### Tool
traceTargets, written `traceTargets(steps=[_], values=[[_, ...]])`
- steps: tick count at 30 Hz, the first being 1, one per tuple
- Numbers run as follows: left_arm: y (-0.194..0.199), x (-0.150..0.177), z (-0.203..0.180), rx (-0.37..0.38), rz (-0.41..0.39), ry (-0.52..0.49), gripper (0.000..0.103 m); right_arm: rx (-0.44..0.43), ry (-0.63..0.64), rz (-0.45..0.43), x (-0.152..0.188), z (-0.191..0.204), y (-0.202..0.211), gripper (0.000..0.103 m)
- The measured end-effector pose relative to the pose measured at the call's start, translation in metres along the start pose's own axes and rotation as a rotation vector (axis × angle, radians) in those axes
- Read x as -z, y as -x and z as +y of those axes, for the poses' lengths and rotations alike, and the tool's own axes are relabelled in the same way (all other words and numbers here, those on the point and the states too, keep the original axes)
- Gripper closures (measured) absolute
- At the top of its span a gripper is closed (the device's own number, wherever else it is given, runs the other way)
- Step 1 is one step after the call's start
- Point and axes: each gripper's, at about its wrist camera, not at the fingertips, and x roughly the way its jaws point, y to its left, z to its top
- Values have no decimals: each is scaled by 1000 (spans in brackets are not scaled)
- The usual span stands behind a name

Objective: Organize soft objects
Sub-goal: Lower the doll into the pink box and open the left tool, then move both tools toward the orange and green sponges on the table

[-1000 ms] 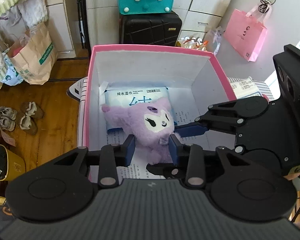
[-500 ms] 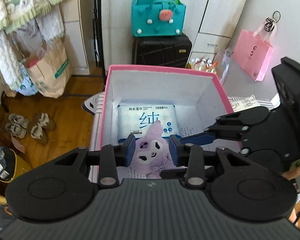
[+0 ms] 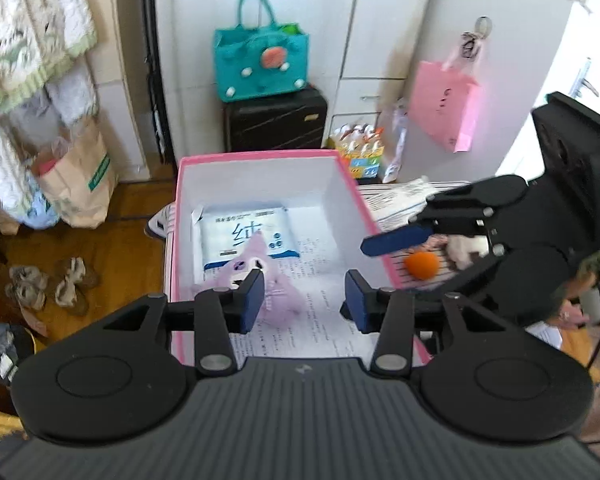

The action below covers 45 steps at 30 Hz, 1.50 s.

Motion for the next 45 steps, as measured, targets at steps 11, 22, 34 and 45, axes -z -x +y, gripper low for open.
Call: traceTargets(steps=[11,22,34,45], values=[[50,26,-32,-13,-57,-64,46,19,66,-82,21,29,56,39],[62,55,-61,-8,-56,-110,39,60,118,-144,59,53,110,39],[42,109,-105,95,-64,-142,37,111,37,-157,129,38,146,38],[-10,139,-121,103,-83,-53,34,114,-233,-197,208,-13,137,38]])
